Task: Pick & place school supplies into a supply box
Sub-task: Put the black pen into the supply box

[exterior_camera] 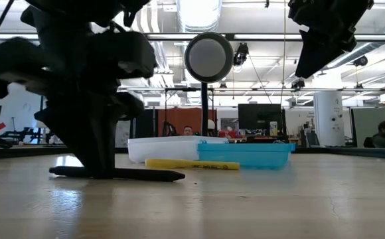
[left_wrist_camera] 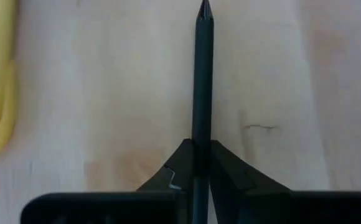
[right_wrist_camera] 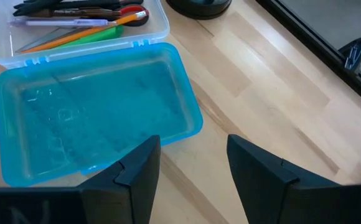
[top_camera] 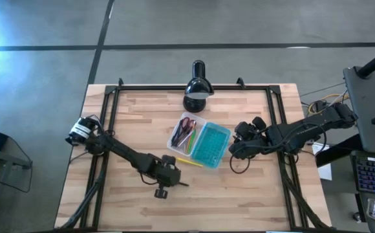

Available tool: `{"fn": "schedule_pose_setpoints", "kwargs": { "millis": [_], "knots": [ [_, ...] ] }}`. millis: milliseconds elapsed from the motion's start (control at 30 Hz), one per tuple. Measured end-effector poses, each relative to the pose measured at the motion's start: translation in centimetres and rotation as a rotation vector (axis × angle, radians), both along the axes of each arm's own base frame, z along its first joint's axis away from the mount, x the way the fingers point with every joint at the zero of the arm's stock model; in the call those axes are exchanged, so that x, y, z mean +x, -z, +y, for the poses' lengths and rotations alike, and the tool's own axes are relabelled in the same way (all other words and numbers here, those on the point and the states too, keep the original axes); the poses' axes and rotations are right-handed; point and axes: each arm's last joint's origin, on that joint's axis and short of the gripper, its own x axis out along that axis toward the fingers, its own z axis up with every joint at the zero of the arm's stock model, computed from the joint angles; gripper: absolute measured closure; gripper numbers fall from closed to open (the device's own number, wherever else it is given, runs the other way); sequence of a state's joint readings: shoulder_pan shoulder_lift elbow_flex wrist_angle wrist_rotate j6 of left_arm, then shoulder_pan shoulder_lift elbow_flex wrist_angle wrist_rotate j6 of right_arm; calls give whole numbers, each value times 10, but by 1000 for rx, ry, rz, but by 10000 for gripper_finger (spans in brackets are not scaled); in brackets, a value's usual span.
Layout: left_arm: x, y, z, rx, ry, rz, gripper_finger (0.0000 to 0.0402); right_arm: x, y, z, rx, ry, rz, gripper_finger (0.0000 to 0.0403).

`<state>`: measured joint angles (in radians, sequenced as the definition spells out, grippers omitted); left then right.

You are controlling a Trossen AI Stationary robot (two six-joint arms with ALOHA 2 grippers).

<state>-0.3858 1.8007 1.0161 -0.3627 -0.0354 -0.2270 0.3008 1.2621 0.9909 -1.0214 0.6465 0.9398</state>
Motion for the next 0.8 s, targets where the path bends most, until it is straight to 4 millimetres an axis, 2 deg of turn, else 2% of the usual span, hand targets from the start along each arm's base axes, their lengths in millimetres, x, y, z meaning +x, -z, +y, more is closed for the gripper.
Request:
{"fn": "schedule_pose_setpoints", "kwargs": {
  "millis": [167, 367, 500, 633, 733, 800],
  "knots": [
    [-9, -16, 11, -110, -276, 64, 390, 0, 0, 0, 6, 23, -16, 228],
    [-18, -52, 32, -293, -576, 15, 392, 0, 0, -1, -1, 49, -35, 235],
    [-17, -77, 66, -348, -858, -137, 392, 0, 0, -1, -16, 55, -40, 239],
    [-5, -88, 111, -421, -1048, -287, 392, 0, 0, -2, -30, 69, -54, 239],
    [2, -86, 140, -446, -1127, -335, 392, 0, 0, -2, -29, 76, -58, 239],
    [5, -76, 156, -449, -1165, -307, 392, 0, 0, -2, -29, 77, -59, 238]
  ]
}}
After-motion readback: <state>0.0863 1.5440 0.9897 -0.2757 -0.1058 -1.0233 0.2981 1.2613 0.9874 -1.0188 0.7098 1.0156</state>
